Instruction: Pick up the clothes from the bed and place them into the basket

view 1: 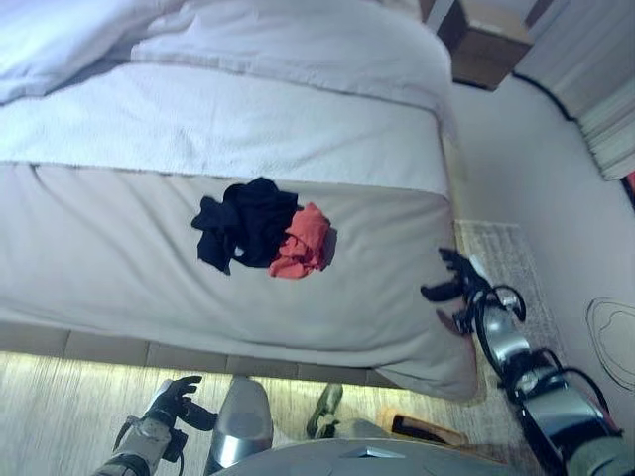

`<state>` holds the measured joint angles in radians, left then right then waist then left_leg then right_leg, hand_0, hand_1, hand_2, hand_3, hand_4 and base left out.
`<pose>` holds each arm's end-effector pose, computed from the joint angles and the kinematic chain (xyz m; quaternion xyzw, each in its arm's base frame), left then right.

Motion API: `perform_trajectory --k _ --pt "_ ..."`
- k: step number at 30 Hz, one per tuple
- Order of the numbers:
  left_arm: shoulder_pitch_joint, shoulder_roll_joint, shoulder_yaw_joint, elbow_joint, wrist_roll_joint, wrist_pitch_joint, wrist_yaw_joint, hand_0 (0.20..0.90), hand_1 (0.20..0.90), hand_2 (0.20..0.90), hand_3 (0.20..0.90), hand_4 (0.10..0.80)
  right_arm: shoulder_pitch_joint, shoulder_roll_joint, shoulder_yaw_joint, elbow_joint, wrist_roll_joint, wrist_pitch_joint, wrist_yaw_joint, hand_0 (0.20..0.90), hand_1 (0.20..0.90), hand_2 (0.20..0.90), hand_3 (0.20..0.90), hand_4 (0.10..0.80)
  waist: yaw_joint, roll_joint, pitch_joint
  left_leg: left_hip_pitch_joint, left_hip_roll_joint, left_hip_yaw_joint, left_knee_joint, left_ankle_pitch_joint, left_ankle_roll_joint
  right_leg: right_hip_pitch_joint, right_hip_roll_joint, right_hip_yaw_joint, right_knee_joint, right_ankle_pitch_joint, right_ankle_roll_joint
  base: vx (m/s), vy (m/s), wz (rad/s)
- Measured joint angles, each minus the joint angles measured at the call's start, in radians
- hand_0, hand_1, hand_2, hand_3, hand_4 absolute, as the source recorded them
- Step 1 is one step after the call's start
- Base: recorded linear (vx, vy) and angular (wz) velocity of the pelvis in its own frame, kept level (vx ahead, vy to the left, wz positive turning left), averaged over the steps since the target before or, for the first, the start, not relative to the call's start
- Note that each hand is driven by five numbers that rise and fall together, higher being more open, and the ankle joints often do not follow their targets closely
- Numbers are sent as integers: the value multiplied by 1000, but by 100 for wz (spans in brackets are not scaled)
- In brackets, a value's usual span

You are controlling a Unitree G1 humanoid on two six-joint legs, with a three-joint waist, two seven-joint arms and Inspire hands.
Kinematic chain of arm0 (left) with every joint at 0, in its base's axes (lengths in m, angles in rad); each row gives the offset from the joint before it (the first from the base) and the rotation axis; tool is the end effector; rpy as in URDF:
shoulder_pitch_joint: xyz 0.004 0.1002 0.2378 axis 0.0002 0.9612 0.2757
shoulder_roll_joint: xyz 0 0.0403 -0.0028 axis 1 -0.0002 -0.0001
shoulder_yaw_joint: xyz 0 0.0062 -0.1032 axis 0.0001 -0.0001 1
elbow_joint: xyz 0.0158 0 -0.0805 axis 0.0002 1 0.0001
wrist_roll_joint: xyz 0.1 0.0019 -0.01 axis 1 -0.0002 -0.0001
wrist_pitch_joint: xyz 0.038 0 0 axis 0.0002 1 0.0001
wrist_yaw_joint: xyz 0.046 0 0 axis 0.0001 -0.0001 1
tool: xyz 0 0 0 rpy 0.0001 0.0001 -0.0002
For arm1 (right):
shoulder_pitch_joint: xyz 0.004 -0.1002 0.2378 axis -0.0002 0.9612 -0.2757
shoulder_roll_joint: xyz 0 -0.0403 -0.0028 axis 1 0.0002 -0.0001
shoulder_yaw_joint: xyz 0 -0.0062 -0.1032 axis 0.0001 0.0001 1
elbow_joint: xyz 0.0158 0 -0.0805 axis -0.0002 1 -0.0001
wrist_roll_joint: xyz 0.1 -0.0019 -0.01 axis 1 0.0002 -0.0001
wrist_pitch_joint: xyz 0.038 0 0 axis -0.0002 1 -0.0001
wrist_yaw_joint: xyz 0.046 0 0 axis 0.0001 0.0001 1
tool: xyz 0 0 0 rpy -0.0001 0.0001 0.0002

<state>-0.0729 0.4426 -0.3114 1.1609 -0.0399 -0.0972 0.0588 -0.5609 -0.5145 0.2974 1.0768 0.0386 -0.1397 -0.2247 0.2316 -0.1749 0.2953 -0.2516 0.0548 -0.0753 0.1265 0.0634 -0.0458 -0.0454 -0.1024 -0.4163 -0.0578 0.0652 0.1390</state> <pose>0.1111 0.2746 -0.0862 0.2680 0.4787 0.0164 0.8359 0.2747 -0.2639 0.0241 -0.3208 0.1670 -0.1102 0.9258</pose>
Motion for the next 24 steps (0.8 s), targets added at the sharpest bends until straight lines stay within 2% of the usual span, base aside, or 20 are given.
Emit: perform_trajectory --k 3,5,8,10,13,18,24 --pt "-40 6 0 -10 0 -34 2 900 900 900 900 800 -140 -29 14 2 8 -7 -16 900 900 900 900 800 51 35 75 -45 -2 -19 29 -1 -7 -40 -4 -11 39 -9 -15 -19 -41 20" --pt "-70 10 0 -12 -2 -47 6 900 900 900 900 800 -252 -42 32 5 20 -19 -32 900 900 900 900 800 79 64 127 -89 -4 -36 51 5 -21 -82 -11 -24 78 -19 -30 6 -31 19" --pt "-79 26 0 -27 -10 -64 8 900 900 900 900 800 -346 -44 56 24 21 -29 -42 900 900 900 900 800 111 76 172 -141 -13 -58 82 5 -23 -135 -25 -42 142 -42 -57 98 -35 19" --pt "-87 29 4 -35 -11 -64 7 900 900 900 900 800 -379 -50 66 35 21 -29 -47 900 900 900 900 800 124 86 204 -145 -20 -70 89 -13 -43 -142 -35 -46 172 -64 -53 77 -9 19" --pt "-87 30 3 -47 -20 -82 0 900 900 900 900 800 -429 -54 73 69 24 -24 -49 900 900 900 900 800 148 93 212 -203 -38 -79 120 -13 -41 -212 -66 -53 249 -88 -52 19 46 14" --pt "-92 35 3 -50 -25 -82 -15 900 900 900 900 800 -475 -57 115 80 23 -5 -43 900 900 900 900 800 150 118 228 -264 -74 -95 184 -21 -29 -292 -124 -56 392 -146 -63 54 75 14" --pt "-94 38 5 -98 -50 -83 -40 900 900 900 900 800 -541 -79 175 80 29 -1 35 900 900 900 900 800 148 145 243 -361 -89 -85 293 -49 -16 -424 -177 -20 579 -212 -81 44 65 -1"
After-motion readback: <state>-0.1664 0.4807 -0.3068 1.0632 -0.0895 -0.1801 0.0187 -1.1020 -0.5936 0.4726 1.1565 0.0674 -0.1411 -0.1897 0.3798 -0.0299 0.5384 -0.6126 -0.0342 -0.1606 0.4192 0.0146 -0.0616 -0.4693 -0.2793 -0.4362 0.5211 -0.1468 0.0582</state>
